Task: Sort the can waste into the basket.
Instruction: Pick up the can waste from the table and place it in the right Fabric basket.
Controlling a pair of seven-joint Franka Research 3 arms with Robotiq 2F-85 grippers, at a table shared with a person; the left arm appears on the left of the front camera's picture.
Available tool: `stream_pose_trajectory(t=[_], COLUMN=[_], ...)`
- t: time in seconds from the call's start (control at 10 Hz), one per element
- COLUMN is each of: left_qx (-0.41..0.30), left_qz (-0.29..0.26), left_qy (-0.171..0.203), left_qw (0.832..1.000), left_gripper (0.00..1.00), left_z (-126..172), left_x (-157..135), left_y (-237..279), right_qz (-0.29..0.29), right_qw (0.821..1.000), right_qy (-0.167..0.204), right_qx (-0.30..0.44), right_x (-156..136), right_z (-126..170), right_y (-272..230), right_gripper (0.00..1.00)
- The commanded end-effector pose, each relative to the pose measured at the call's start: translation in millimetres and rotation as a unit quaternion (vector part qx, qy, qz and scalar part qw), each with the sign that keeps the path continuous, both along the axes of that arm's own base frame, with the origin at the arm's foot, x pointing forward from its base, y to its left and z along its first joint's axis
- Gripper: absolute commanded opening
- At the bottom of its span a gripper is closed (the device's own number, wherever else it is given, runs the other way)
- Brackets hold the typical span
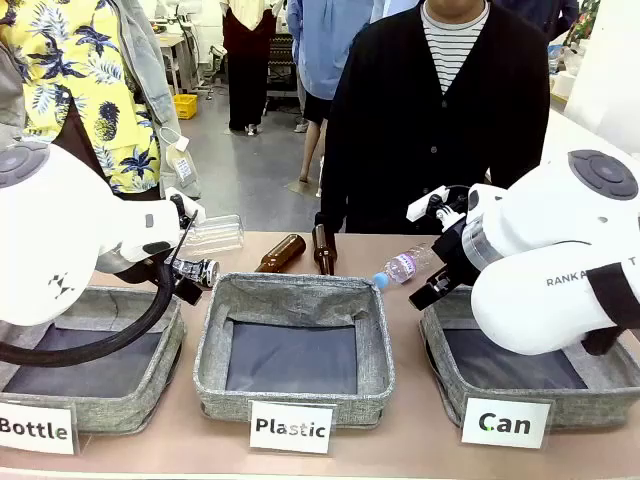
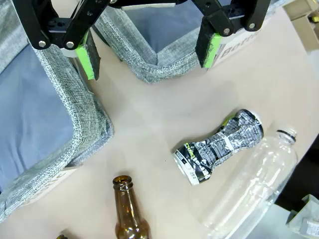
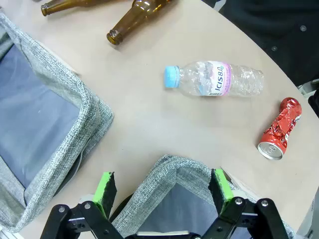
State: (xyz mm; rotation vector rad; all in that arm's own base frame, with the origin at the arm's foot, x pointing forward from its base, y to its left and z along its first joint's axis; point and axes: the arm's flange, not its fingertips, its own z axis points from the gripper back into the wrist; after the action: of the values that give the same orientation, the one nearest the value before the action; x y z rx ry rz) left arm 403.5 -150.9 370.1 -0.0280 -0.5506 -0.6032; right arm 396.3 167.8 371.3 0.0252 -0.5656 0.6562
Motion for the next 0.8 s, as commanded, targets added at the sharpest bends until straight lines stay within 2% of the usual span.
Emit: stream_pose_trajectory(t=[0.0,0.7], left_qx=[0.0,0.0], left_qz=[0.0,0.0], left_qy=[0.0,0.0], left_qw=[1.0,1.0], left_gripper=[1.0,1.0], left_z=[0.1,0.1], left_x=[0.0,0.0], left_y=[0.0,0.0], right_qz=[0.0,0.0], right_qw=[1.0,1.0], right_qy=[0.0,0.0], right_qx=[0.0,0.0], right_x=[0.0,0.0], right_z=[0.0,0.0], right_y=[0.0,0.0], right_gripper=[1.0,1.0])
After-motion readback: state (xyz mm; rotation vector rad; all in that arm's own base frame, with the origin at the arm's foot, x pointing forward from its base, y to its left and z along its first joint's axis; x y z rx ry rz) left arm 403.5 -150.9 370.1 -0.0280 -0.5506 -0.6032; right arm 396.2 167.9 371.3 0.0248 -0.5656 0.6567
